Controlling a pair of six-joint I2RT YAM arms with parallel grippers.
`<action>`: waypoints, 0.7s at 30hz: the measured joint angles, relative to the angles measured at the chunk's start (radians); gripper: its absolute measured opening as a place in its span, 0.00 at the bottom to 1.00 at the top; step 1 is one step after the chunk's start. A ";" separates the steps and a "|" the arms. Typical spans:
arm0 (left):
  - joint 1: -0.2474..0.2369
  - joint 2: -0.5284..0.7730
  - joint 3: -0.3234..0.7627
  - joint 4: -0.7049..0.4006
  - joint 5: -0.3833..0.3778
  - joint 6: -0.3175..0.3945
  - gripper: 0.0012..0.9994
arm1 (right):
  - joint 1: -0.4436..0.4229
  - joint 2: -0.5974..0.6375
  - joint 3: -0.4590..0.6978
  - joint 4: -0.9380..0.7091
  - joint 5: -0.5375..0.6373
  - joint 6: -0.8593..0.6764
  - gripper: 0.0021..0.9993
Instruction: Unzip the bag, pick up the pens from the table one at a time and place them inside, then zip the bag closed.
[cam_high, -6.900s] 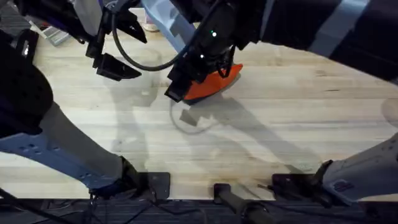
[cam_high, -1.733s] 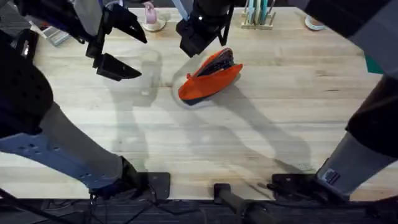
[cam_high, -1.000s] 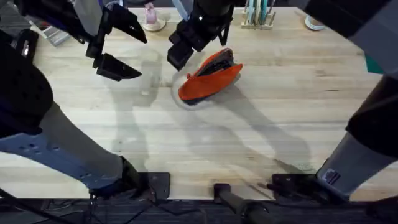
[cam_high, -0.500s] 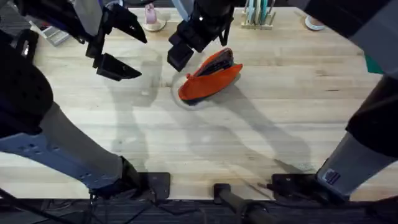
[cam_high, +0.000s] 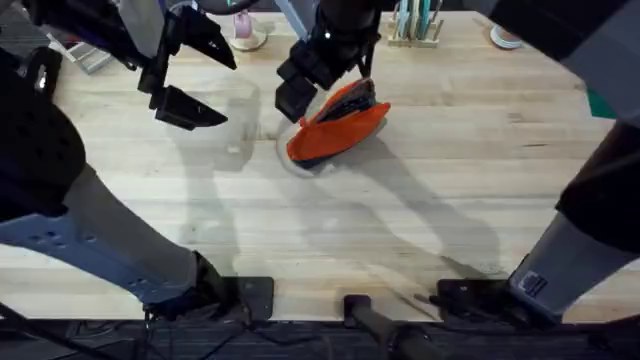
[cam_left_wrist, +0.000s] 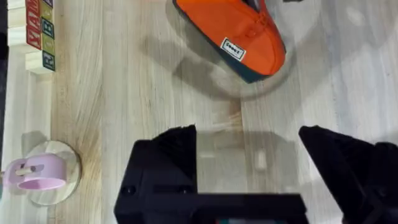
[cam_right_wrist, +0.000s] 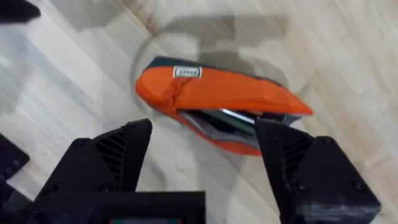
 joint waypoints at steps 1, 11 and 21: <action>0.000 0.000 0.000 0.000 0.000 0.000 0.99 | 0.000 0.000 0.000 -0.009 0.000 0.003 1.00; 0.000 0.000 0.000 0.000 0.000 0.000 0.99 | 0.012 0.013 0.000 -0.028 -0.001 0.047 1.00; 0.000 0.000 0.000 0.000 0.000 0.000 1.00 | 0.029 0.116 0.000 0.026 -0.004 0.054 1.00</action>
